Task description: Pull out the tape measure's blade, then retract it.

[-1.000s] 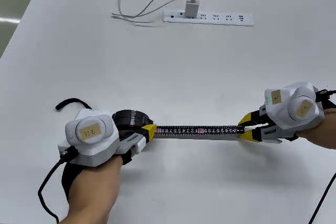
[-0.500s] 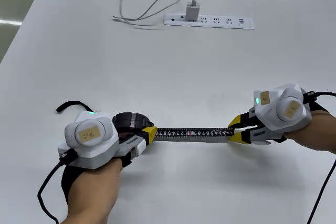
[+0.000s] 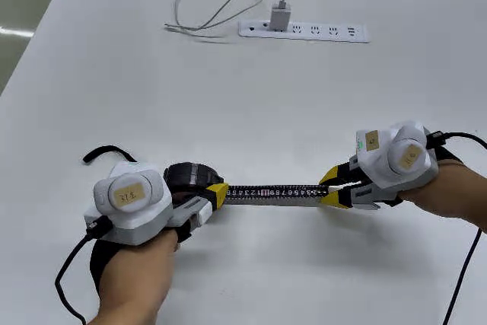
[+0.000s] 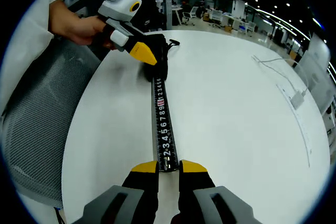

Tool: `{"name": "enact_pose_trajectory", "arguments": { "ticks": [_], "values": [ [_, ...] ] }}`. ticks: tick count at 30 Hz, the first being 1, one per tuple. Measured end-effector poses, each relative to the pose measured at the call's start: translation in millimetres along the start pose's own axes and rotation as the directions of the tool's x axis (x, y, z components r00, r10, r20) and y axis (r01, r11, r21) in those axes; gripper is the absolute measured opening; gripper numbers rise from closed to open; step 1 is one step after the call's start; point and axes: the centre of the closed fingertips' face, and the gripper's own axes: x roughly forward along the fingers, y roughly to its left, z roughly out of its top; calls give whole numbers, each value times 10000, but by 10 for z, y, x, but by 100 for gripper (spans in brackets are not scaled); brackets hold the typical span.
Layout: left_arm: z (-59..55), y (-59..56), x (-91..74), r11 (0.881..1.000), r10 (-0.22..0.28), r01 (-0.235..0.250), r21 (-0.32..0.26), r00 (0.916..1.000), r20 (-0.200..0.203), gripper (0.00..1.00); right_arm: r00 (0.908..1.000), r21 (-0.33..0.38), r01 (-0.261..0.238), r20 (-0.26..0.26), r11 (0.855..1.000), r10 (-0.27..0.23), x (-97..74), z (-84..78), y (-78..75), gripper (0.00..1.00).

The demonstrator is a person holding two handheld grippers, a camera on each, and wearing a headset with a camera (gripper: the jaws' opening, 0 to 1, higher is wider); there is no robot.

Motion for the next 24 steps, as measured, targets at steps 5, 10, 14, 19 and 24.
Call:
{"name": "enact_pose_trajectory", "arguments": {
  "ticks": [5, 10, 14, 19, 24],
  "values": [
    [1, -4, -1, 10000, -11, 11, -13, 10000, 15, 57, 9999, 6, -57, 99, 10000, 57, 75, 63, -1, 10],
    [2, -2, -2, 10000, -19, 19, -27, 10000, 37, 57, 9997, 1, -89, 217, 10000, 89, 116, 133, 12, 10],
    [2, 1, -4, 10000, -39, 39, -44, 10000, 71, 57, 9992, 32, -110, 397, 9999, 108, 161, 212, 15, 10],
    [2, 2, -3, 10000, -52, 53, -54, 10000, 58, 57, 9983, 43, -176, 547, 9998, 174, 227, 306, 33, 10],
    [4, 1, -3, 10000, -68, 68, -61, 9999, 78, 57, 9969, 138, -288, 743, 9995, 277, 297, 389, 40, 10]
  ]
}}
